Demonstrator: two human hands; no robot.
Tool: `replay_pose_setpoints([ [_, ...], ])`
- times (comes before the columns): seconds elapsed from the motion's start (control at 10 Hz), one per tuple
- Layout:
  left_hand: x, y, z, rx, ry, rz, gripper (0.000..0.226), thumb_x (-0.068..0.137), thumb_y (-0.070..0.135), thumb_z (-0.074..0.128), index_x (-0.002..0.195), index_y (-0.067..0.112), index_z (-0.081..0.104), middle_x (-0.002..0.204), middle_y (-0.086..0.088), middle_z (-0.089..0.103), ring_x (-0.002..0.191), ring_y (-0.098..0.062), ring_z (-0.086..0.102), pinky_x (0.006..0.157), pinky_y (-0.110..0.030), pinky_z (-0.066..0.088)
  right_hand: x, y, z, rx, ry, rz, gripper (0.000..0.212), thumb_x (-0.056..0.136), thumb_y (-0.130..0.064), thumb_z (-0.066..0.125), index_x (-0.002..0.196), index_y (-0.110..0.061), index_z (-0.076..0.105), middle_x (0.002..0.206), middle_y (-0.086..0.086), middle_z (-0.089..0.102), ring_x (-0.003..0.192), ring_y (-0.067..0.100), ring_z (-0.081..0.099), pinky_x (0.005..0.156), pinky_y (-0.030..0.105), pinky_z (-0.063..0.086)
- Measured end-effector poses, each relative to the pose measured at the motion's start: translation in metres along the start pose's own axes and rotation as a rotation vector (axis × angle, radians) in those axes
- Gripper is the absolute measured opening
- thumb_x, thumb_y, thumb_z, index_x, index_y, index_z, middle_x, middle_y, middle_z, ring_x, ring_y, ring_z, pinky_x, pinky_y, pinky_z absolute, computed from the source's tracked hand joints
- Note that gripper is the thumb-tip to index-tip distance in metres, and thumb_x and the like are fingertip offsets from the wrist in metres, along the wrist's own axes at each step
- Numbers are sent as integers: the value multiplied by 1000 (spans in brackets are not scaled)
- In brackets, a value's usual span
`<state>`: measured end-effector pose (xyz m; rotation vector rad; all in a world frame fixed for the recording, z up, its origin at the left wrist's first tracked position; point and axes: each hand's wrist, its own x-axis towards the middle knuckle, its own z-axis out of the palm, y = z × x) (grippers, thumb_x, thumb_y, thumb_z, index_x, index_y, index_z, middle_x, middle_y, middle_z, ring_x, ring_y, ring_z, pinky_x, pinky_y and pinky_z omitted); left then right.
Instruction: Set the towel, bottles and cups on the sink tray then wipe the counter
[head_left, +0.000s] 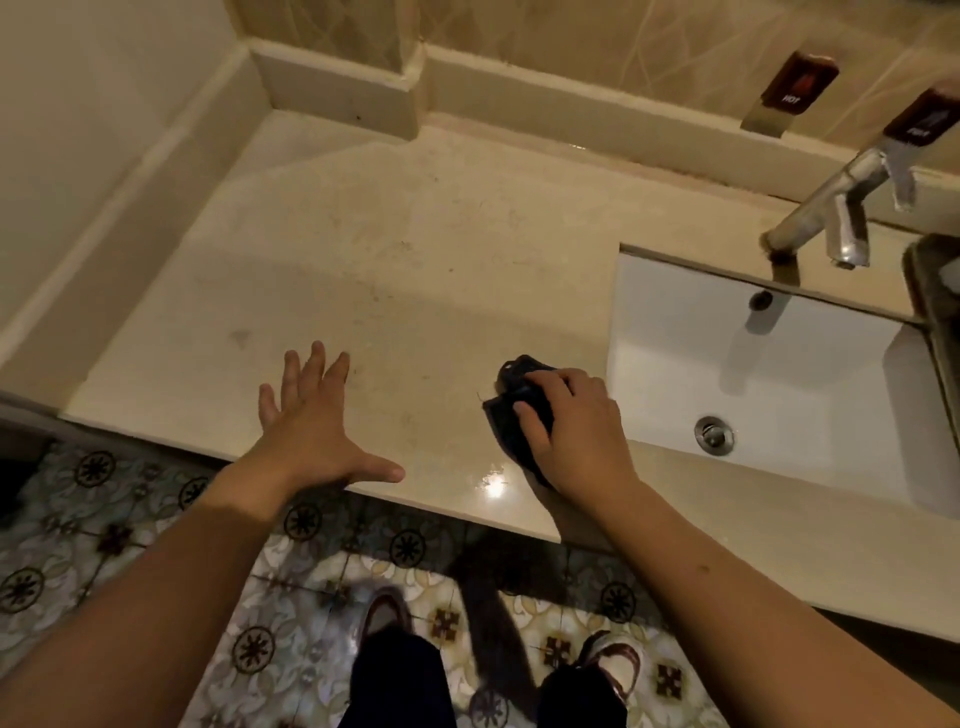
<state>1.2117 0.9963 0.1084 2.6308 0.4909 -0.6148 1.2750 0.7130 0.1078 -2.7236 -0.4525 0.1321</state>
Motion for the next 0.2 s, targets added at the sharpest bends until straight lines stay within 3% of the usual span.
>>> replay_pose_setpoints([
  [0.1,-20,32,-3,-36,95,46,102,60,61,82,147,31,38,160,1,29,148,-22,24,117,-50,20,-12,26,-31,212,8,8,51,98,-46,55,143,-24,48,135,7,54,119,25,53,98,40,47],
  [0.2,-42,80,7,-235,160,159,61,75,46,81,129,30,58,127,8,57,119,-13,55,91,-26,45,-28,59,-74,368,-50,83,51,98,-50,55,144,-30,44,133,1,56,118,17,55,91,31,46],
])
